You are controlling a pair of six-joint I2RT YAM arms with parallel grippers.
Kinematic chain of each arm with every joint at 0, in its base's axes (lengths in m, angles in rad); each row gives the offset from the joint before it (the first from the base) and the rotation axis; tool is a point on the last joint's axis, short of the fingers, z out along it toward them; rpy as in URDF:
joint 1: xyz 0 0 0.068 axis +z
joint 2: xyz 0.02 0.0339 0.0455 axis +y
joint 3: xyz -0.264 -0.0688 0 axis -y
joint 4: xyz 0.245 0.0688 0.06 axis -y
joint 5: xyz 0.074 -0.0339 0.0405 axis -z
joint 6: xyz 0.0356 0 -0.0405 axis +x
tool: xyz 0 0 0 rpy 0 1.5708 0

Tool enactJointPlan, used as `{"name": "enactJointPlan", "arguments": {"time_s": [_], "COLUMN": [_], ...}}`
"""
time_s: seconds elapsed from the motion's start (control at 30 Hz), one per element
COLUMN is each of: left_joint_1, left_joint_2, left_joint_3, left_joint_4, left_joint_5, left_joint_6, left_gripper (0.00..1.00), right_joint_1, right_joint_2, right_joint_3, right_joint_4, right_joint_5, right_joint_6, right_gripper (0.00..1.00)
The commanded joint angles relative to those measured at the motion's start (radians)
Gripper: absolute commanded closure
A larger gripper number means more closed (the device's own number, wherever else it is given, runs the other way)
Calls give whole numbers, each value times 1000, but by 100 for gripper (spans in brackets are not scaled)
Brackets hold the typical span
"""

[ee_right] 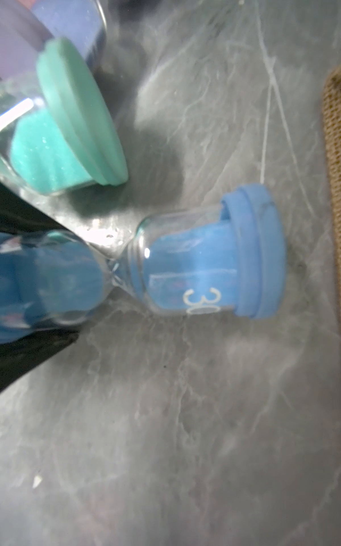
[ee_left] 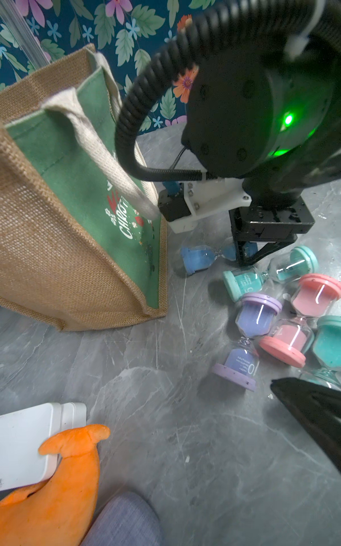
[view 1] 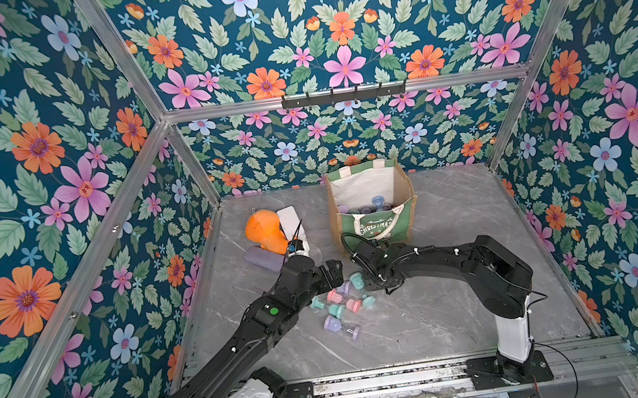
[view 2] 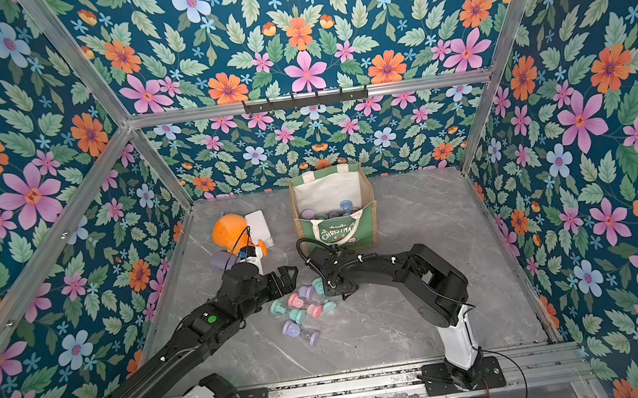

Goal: Put the hourglass into the canvas bag
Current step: Pick up the hourglass from the center of the board, then place the hourglass in the canvas bag.

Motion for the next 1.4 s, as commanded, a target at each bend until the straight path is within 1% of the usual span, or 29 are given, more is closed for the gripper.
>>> {"name": "enactJointPlan", "arguments": {"time_s": [0.0, 0.2, 0.4, 0.53, 0.57, 0.73, 0.83, 0.93, 1.1, 1.27, 1.37], "left_joint_1": [1, 1, 1, 1, 2, 3, 3, 3, 4, 11, 16], "left_joint_2": [0, -7, -7, -7, -7, -4, 5, 20, 58, 96, 119], "left_joint_3": [8, 18, 44, 62, 68, 115, 157, 199, 272, 329, 362], "left_joint_4": [3, 2, -7, -14, -16, -32, -45, -45, -36, -9, 4], "left_joint_5": [-8, -3, 7, 7, 5, -9, -26, -37, -42, -38, -21], "left_joint_6": [14, 15, 26, 36, 38, 64, 86, 106, 130, 145, 152], "left_gripper": [0, 0, 0, 0, 0, 0, 0, 0, 0, 0, 0], "right_joint_1": [1, 2, 2, 1, -1, 1, 2, 1, -4, -24, -57], "right_joint_2": [-17, -74, -175, -267, -321, -484, -574, -645, -696, -694, -655], "right_joint_3": [-2, -25, -79, -124, -134, -177, -174, -144, -43, 69, 148], "right_joint_4": [-11, -13, -17, -21, -19, -49, -73, -101, -149, -160, -167], "right_joint_5": [-17, -18, -21, -33, -36, -29, -26, -20, -23, -27, -61], "right_joint_6": [-10, -22, -29, -26, -25, -16, -27, -49, -89, -129, -140], "right_gripper": [60, 64, 65, 66, 66, 66, 67, 67, 68, 69, 70]}}
